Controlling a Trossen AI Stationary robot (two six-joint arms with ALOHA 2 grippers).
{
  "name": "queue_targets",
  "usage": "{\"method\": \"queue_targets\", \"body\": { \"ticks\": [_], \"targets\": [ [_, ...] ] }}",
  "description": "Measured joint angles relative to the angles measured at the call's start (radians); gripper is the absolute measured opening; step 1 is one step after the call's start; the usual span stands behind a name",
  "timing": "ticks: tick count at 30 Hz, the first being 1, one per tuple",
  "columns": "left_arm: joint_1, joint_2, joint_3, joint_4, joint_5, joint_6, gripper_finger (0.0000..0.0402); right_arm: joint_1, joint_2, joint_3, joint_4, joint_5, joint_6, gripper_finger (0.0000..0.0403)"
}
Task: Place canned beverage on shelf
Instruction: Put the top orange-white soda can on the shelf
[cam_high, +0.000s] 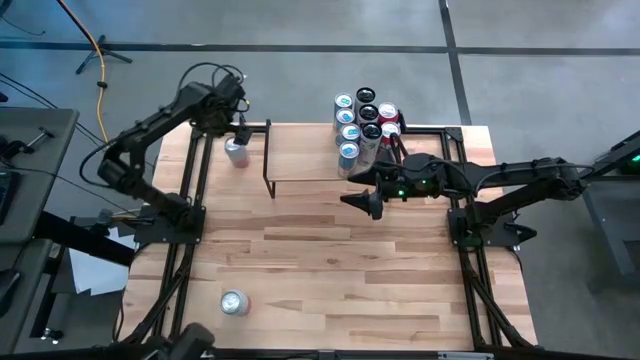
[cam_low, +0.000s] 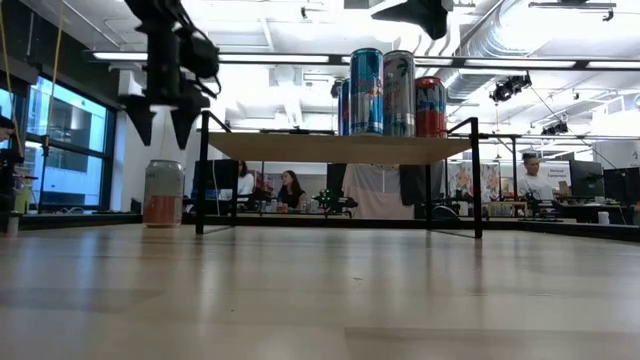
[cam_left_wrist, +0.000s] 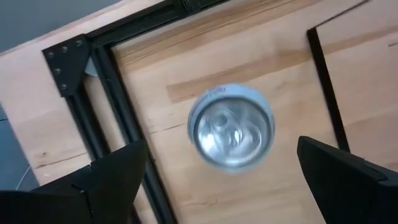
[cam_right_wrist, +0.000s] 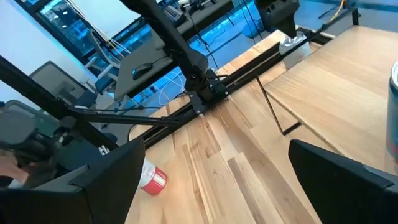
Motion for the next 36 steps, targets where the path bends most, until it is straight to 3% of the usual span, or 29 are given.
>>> {"method": "queue_targets", "body": {
  "ticks": [8, 15, 36],
  "targets": [
    [0.017, 0.099, 0.000, 0.040, 0.073, -0.015, 0.0376, 0.000, 0.000, 0.000, -0.020, 0.000, 0.020, 0.0385],
    [0.021, 0.163, 0.000, 0.005, 0.077, -0.026, 0.0376, 0.000, 0.000, 0.000, -0.047, 0.000, 0.021, 0.0385],
    [0.019, 0.170, 0.000, 0.025, 0.077, -0.078, 0.0376, 0.000, 0.000, 0.000, -0.090, 0.000, 0.127, 0.0385]
  ]
}}
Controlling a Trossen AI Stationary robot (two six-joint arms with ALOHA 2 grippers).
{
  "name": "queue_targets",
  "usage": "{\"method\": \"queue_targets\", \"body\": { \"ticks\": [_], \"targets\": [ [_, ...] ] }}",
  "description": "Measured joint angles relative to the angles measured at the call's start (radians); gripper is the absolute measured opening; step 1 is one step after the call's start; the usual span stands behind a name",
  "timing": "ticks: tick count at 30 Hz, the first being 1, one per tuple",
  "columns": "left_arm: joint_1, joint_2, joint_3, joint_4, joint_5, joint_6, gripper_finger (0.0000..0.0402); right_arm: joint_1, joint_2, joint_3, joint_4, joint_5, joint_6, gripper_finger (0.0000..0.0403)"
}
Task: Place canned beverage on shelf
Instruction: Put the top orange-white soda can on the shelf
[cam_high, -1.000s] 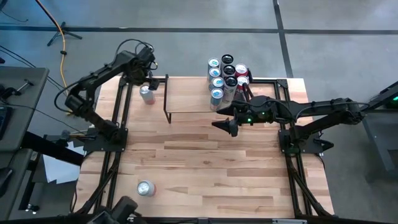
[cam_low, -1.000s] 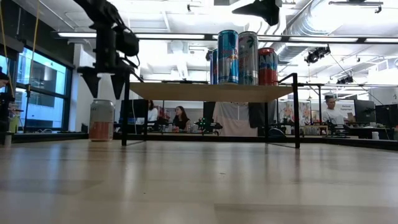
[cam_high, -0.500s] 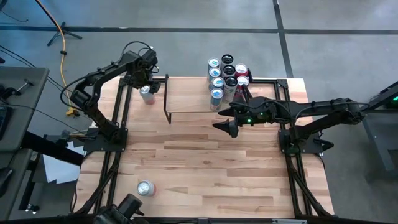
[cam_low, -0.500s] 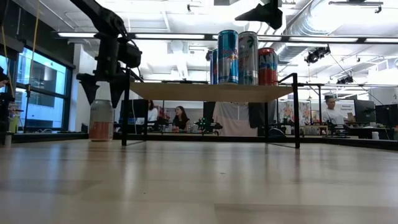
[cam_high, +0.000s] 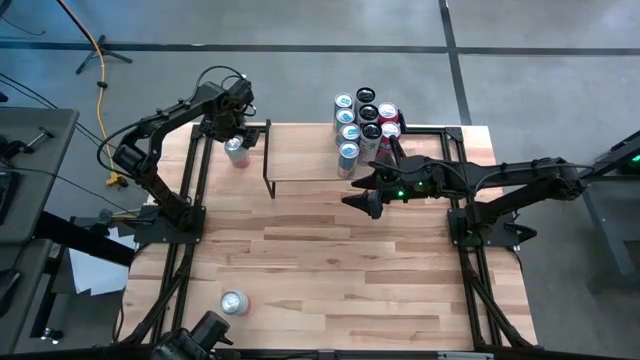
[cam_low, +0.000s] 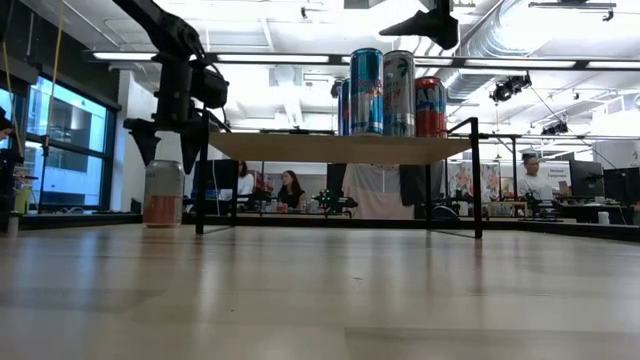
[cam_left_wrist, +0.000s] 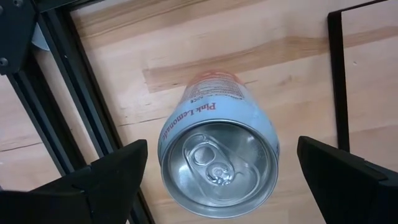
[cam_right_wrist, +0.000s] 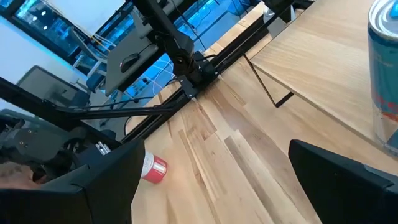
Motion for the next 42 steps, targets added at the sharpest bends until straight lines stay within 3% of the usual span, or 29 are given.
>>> {"method": "queue_targets", "body": {
  "ticks": [6, 16, 32, 36, 42],
  "targets": [
    [-0.007, 0.000, -0.006, 0.004, 0.003, -0.025, 0.0376, 0.000, 0.000, 0.000, -0.001, -0.005, 0.034, 0.0385],
    [-0.007, 0.001, -0.146, 0.100, 0.032, -0.054, 0.0376, 0.000, 0.000, 0.000, -0.001, -0.006, 0.048, 0.0385],
    [-0.018, 0.000, -0.149, 0.203, 0.036, -0.051, 0.0375, 0.000, 0.000, 0.000, -0.001, -0.007, 0.058, 0.0385],
    [-0.018, 0.000, -0.149, 0.194, 0.031, -0.038, 0.0347, 0.000, 0.000, 0.000, -0.001, -0.006, 0.051, 0.0385],
    [-0.012, -0.001, -0.149, 0.192, 0.028, -0.044, 0.0248, 0.000, 0.000, 0.000, -0.001, 0.003, 0.050, 0.0385]
  ]
}}
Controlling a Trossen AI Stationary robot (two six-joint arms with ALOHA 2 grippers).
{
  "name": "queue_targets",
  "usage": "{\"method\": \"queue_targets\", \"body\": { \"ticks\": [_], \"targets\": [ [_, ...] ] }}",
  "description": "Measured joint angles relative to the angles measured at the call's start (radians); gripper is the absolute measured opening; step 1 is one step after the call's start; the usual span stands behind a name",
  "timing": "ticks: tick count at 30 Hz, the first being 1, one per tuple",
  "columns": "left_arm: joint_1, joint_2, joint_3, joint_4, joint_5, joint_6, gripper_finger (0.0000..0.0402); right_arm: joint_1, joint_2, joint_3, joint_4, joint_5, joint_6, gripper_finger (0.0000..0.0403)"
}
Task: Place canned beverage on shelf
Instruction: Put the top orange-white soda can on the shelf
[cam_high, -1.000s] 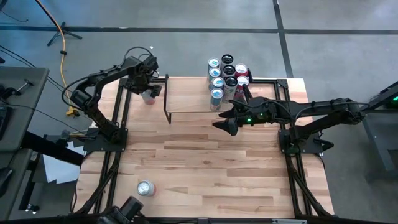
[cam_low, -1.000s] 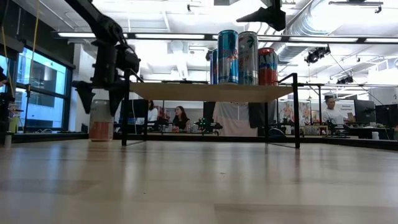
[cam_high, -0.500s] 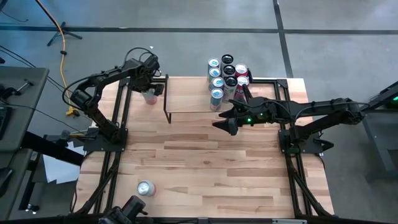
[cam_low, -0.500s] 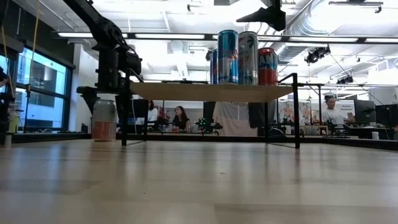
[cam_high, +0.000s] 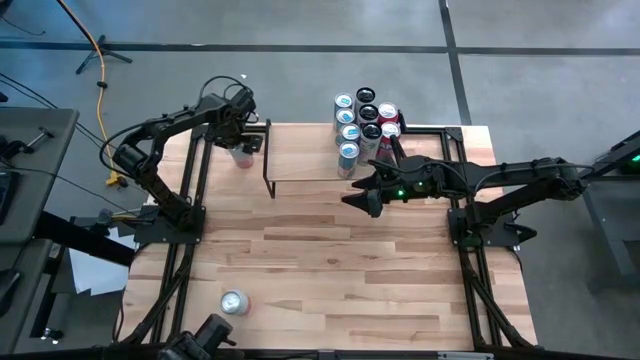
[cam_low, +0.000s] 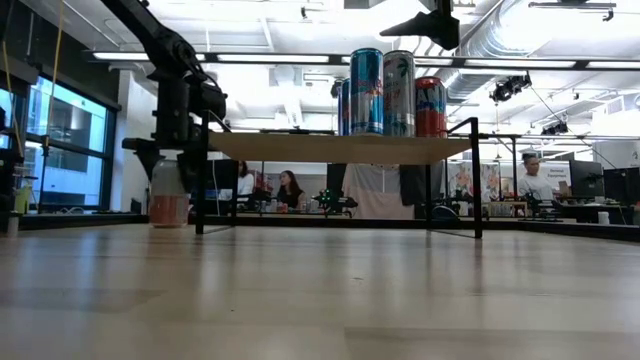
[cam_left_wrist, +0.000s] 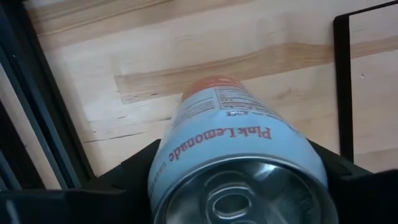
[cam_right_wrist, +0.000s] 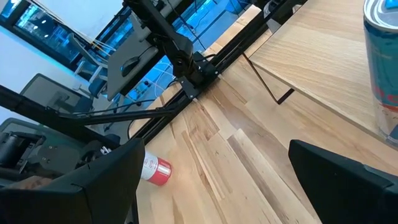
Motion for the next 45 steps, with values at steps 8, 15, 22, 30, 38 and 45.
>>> {"method": "queue_targets", "body": {
  "ticks": [8, 15, 22, 30, 38, 45],
  "targets": [
    [0.007, 0.002, 0.069, -0.123, 0.012, 0.074, 0.0242, 0.000, 0.000, 0.000, -0.007, 0.003, 0.001, 0.0385],
    [0.007, -0.055, 0.276, -0.262, -0.046, 0.124, 0.0242, 0.000, 0.000, 0.000, -0.029, 0.007, 0.000, 0.0385],
    [0.007, -0.137, 0.507, -0.326, -0.171, 0.112, 0.0242, 0.000, 0.000, 0.000, -0.029, 0.007, 0.000, 0.0385],
    [-0.096, -0.188, 0.650, -0.326, -0.122, 0.106, 0.0242, 0.000, 0.000, 0.000, -0.029, 0.007, 0.000, 0.0385],
    [-0.363, -0.099, 0.880, -0.404, -0.020, 0.133, 0.0242, -0.003, 0.000, 0.000, -0.029, 0.017, 0.000, 0.0385],
    [-0.454, 0.118, 1.218, -0.571, -0.039, 0.223, 0.0242, -0.003, 0.000, 0.000, -0.029, 0.023, 0.001, 0.0385]
  ]
}}
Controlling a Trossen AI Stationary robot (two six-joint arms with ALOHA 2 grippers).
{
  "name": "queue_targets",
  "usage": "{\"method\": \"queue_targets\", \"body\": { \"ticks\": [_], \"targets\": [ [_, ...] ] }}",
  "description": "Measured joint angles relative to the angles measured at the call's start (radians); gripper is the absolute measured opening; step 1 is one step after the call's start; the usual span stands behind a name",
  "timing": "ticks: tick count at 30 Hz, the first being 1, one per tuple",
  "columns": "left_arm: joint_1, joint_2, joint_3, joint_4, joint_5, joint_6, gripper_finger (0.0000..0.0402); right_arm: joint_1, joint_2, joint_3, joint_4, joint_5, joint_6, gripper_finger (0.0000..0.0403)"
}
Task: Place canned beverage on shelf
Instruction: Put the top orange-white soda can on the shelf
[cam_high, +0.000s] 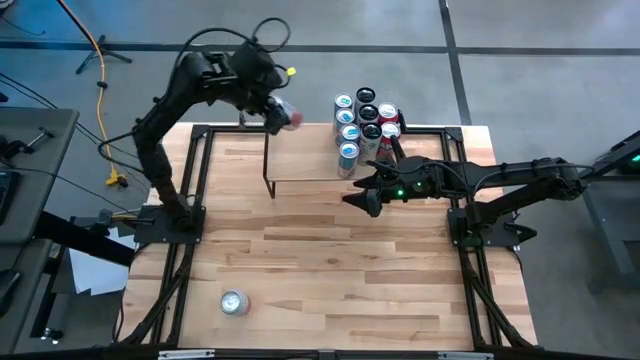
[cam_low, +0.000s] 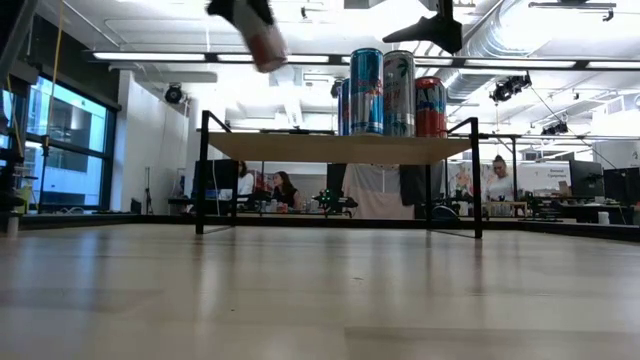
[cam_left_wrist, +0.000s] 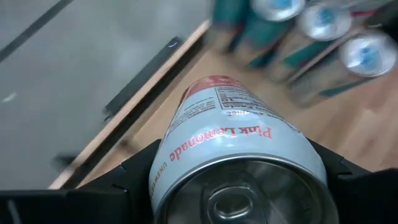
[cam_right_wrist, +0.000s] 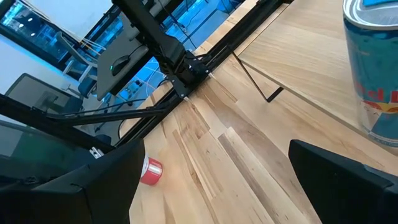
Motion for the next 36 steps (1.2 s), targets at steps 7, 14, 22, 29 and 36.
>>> {"method": "queue_targets", "body": {
  "ticks": [7, 14, 22, 29, 36],
  "targets": [
    [-0.055, 0.048, -0.026, 0.005, 0.113, 0.063, 0.0242, 0.002, 0.000, 0.000, -0.019, -0.006, 0.033, 0.0385],
    [-0.100, 0.063, -0.113, -0.003, 0.107, 0.061, 0.0242, 0.002, 0.000, 0.000, -0.046, -0.006, 0.051, 0.0385],
    [-0.112, 0.064, -0.286, 0.001, 0.029, 0.042, 0.0251, 0.002, 0.000, 0.000, -0.059, -0.006, 0.053, 0.0385],
    [-0.119, 0.063, -0.398, -0.001, 0.034, 0.051, 0.0251, 0.002, 0.000, 0.000, -0.059, 0.008, 0.050, 0.0385],
    [-0.118, 0.059, -0.423, 0.021, 0.031, 0.075, 0.0256, 0.002, 0.000, 0.000, -0.060, 0.027, 0.050, 0.0385]
  ]
}}
